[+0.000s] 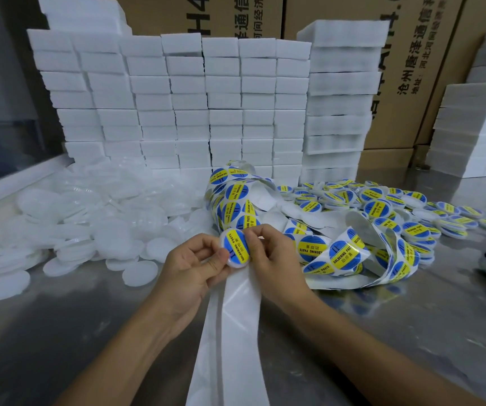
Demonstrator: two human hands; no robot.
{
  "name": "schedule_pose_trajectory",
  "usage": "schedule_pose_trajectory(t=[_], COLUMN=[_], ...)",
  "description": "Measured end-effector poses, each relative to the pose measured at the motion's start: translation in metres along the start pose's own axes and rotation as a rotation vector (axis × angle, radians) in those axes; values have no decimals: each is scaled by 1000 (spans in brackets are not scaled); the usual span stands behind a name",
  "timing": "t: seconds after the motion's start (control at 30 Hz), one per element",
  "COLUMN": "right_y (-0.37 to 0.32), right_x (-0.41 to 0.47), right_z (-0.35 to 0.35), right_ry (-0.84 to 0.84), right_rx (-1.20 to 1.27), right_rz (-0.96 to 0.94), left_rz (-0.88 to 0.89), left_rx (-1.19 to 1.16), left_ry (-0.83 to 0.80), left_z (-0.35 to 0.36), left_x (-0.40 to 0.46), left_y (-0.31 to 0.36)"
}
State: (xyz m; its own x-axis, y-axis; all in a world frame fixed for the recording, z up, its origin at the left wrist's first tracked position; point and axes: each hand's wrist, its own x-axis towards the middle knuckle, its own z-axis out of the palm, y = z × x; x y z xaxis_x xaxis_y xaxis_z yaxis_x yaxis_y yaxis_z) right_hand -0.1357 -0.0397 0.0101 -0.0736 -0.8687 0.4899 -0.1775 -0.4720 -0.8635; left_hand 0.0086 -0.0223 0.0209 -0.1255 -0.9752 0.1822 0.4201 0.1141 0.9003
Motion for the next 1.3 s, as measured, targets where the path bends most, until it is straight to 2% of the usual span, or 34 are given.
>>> schedule_pose_trajectory(t=[0.13,0.33,0.47,0.53,0.67,0.77,0.9,1.07,1.17,1.3], right_y=[-1,1,1,2,0,-2,-5,-12,-14,-14], right_x=[-3,0,-2,-2,0,2,-2,2,7,16], right_z=[1,-3,-2,-1,0,-2,2,-1,-10,-28], right_ry=[-92,-16,-174,-198,-79,2,-58,-150,-115,88], right_rx=[74,19,1,3,199,239,287,611,578,352], right_rz=[72,26,-39,-26,104,138,173,499,518,368], left_rz=[11,6,58,73,87,-1,-26,7,-13,-88], left_rx=[-40,18,-3,35,203,226,201,258,239,173], left_ry=[37,68,161,197,181,91,9,-18,40,128], left_z=[-3,-2,-8,-10,-7,0,4,-1,-4,-6], left_x=[1,2,4,5,5,1,-1,-3,-2,1], left_y=[2,0,1,1,-5,-8,-11,-12,-11,-5])
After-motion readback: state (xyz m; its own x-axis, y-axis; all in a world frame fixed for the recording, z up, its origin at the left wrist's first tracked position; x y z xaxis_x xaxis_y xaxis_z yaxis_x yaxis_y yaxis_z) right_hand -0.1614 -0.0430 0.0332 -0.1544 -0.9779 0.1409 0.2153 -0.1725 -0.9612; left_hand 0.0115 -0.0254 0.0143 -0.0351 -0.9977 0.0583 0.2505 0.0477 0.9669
